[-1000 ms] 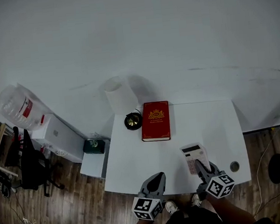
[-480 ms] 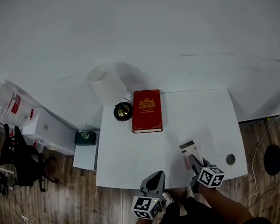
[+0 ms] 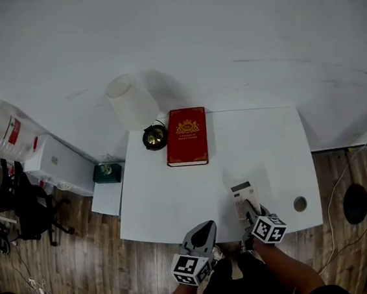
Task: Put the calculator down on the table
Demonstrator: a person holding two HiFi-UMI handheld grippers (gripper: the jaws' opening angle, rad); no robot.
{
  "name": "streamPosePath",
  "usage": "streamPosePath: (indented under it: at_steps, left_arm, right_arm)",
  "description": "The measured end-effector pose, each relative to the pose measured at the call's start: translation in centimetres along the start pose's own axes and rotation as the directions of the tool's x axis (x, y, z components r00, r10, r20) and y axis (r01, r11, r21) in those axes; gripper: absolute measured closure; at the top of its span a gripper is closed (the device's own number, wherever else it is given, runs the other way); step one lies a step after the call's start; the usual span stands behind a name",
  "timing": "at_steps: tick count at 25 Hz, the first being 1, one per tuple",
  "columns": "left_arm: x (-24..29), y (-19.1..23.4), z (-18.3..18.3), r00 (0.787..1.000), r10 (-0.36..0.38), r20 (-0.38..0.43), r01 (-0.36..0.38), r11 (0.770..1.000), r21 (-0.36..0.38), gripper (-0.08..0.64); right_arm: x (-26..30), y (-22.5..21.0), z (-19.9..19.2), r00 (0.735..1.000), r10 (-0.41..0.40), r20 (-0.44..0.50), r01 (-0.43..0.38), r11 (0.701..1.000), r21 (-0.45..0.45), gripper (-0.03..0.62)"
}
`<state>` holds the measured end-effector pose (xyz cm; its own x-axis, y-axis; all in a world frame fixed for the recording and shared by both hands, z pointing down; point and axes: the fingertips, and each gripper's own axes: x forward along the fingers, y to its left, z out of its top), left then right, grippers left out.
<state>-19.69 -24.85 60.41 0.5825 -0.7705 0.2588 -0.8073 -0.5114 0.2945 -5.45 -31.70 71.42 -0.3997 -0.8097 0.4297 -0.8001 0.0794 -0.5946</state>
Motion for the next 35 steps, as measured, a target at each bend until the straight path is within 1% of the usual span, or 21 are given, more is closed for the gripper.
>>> streamPosePath:
  at_steps: [3, 6, 9, 13, 15, 18, 23, 26, 29, 31, 33, 35]
  left_arm:
    - [0.4, -0.1, 0.2, 1.000, 0.012, -0.002, -0.012, 1.000, -0.004, 0.541]
    - [0.7, 0.0, 0.2, 1.000, 0.025, -0.003, -0.025, 1.000, -0.013, 0.541]
    - [1.0, 0.0, -0.1, 0.999, 0.035, -0.012, -0.035, 0.999, -0.031, 0.541]
    - [1.6, -0.6, -0.2, 1.000, 0.022, -0.006, -0.022, 0.999, -0.034, 0.541]
    - [1.8, -0.9, -0.2, 1.000, 0.013, -0.011, -0.014, 0.999, -0.032, 0.541]
    - [2.0, -1.3, -0.1, 1.000, 0.006, -0.021, -0.007, 0.999, -0.041, 0.541]
    - [2.6, -1.4, 0.1, 1.000, -0.003, -0.003, 0.003, 0.999, -0.038, 0.541]
    - [2.8, -1.7, 0.2, 1.000, -0.015, -0.001, 0.015, 0.999, -0.041, 0.541]
    - [3.1, -2.0, 0.5, 1.000, -0.021, 0.002, 0.021, 0.999, -0.042, 0.541]
    - [3.1, -2.2, 0.8, 1.000, -0.025, 0.006, 0.025, 0.999, -0.036, 0.541]
    - [3.2, -2.2, 1.2, 1.000, -0.026, 0.012, 0.026, 0.999, -0.026, 0.541]
    - [3.2, -2.0, 1.7, 1.000, -0.014, 0.019, 0.014, 1.000, -0.026, 0.541]
  right_arm:
    - [-0.1, -0.4, 0.3, 1.000, -0.012, 0.001, 0.012, 0.999, -0.032, 0.501]
    - [-0.1, -1.0, 0.4, 0.999, -0.041, -0.010, 0.040, 0.995, -0.091, 0.486]
    - [-0.2, -2.1, 0.2, 0.995, -0.091, -0.034, 0.085, 0.984, -0.159, 0.438]
    - [-0.5, -3.6, 0.2, 0.985, -0.164, -0.054, 0.146, 0.959, -0.243, 0.357]
    - [-0.8, -4.2, 0.2, 0.979, -0.195, -0.064, 0.172, 0.948, -0.268, 0.322]
    - [-1.1, -5.0, 0.2, 0.972, -0.220, -0.076, 0.190, 0.939, -0.287, 0.296]
    - [-1.0, -5.9, 0.1, 0.967, -0.235, -0.096, 0.198, 0.934, -0.298, 0.279]
    - [-1.1, -6.6, 0.0, 0.958, -0.265, -0.109, 0.215, 0.916, -0.340, 0.262]
    - [-1.3, -6.5, 0.2, 0.957, -0.267, -0.110, 0.210, 0.905, -0.370, 0.256]
    - [-1.8, -6.2, 0.9, 0.960, -0.262, -0.095, 0.212, 0.907, -0.365, 0.259]
    - [-2.6, -5.3, 2.4, 0.968, -0.243, -0.058, 0.204, 0.902, -0.380, 0.262]
    - [-3.5, -3.6, 4.1, 0.979, -0.203, -0.008, 0.179, 0.878, -0.444, 0.282]
